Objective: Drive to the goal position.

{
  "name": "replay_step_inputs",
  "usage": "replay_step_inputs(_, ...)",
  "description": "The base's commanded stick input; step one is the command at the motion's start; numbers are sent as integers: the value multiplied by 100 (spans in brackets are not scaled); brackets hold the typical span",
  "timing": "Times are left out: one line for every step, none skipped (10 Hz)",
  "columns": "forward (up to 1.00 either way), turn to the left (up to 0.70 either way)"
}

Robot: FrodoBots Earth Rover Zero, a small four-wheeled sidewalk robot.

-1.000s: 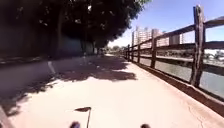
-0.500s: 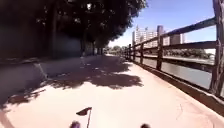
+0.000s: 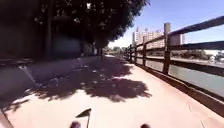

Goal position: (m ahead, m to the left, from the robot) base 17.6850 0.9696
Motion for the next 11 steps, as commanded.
replay_step_inputs(85,0)
replay_step_inputs(85,0)
replay_step_inputs(85,0)
replay_step_inputs(85,0)
replay_step_inputs(85,0)
replay_step_inputs(85,0)
replay_step_inputs(85,0)
replay_step_inputs(85,0)
replay_step_inputs(85,0)
replay_step_inputs(85,0)
replay_step_inputs(85,0)
